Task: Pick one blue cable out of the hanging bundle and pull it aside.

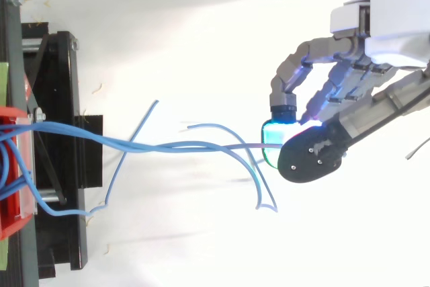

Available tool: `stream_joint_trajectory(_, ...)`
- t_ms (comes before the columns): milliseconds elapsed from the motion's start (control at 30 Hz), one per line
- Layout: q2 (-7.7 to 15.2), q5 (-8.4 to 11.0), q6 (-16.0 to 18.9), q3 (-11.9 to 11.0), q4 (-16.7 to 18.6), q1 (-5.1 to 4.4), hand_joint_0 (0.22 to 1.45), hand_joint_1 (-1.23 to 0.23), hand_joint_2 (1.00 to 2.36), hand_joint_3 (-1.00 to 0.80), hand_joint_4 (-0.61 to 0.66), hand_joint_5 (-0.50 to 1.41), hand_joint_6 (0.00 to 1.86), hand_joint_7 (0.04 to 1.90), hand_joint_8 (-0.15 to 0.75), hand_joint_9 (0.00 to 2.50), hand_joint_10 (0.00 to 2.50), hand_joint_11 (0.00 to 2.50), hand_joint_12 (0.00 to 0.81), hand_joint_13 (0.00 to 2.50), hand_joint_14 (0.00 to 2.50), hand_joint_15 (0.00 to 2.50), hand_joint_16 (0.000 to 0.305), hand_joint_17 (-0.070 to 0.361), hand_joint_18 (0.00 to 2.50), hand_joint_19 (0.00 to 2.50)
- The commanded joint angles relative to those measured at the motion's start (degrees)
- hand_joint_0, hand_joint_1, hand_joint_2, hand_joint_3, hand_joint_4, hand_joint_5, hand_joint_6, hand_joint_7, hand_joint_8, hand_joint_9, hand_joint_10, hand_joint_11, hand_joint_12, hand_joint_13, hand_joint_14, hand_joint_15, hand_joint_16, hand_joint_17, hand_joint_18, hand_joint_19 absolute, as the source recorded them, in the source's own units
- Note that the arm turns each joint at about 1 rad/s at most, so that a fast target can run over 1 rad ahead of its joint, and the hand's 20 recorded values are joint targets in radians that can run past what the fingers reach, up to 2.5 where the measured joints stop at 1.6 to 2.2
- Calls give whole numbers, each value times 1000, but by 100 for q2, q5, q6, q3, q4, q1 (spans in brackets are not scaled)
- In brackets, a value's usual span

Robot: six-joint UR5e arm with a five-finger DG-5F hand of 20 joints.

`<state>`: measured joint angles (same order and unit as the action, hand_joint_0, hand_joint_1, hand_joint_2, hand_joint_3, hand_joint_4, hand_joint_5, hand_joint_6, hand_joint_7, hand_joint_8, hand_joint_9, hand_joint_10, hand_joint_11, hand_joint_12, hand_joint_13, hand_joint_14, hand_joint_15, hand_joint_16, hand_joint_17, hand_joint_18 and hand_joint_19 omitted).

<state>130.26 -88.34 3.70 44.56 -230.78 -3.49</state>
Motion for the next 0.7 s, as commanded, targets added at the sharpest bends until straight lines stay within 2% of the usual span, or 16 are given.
stream_joint_trajectory(0, 0, 1, -89, -44, 24, 6, 611, -848, 1015, -128, -84, -11, 854, 845, 181, 645, 0, 0, 341, 543, 12, 287, 47, 106, 544, 443)
stream_joint_trajectory(133, 0, -42, -361, -35, 270, 33, 613, -854, 1013, -119, -92, -8, 850, 851, 175, 602, 0, 0, 349, 519, 13, 281, 48, 109, 515, 427)
stream_joint_trajectory(200, 0, -157, -484, -35, 710, 41, 613, -861, 1011, -108, -95, -5, 847, 853, 179, 597, 0, 0, 357, 518, 11, 275, 50, 112, 507, 413)
stream_joint_trajectory(267, 0, -227, -502, -26, 974, 41, 613, -862, 1011, -106, -96, -4, 847, 844, 182, 596, 0, 0, 357, 517, 11, 278, 50, 113, 499, 407)
stream_joint_trajectory(300, 0, -227, -502, -26, 974, 41, 611, -863, 1011, -98, -93, -3, 847, 844, 182, 597, 0, 0, 359, 518, 11, 280, 51, 114, 498, 399)
stream_joint_trajectory(333, 0, -245, -528, 26, 1167, 50, 611, -865, 1011, -95, -93, -3, 846, 846, 185, 598, 0, 0, 361, 520, 11, 274, 51, 115, 498, 398)
stream_joint_trajectory(467, 0, -253, -555, 158, 1554, 59, 611, -870, 1010, -80, -86, 3, 843, 859, 193, 630, 0, 0, 368, 540, 12, 278, 52, 117, 501, 395)
stream_joint_trajectory(500, 0, -297, -555, 281, 1756, 59, 611, -871, 1009, -78, -87, 3, 842, 861, 195, 636, 0, 0, 368, 545, 12, 278, 52, 117, 502, 402)
stream_joint_trajectory(567, 0, -350, -555, 369, 1879, 68, 611, -875, 1008, -72, -82, 6, 840, 867, 207, 679, 0, 0, 374, 585, 12, 301, 54, 121, 524, 406)
stream_joint_trajectory(600, 0, -456, -528, 466, 2081, 76, 609, -876, 1008, -67, -85, 7, 840, 864, 208, 688, 0, 0, 375, 591, 13, 300, 54, 122, 532, 414)
stream_joint_trajectory(667, 0, -517, -528, 562, 2292, 76, 606, -883, 1005, -52, -83, 12, 837, 866, 218, 733, 0, 0, 384, 649, 12, 324, 56, 125, 572, 419)
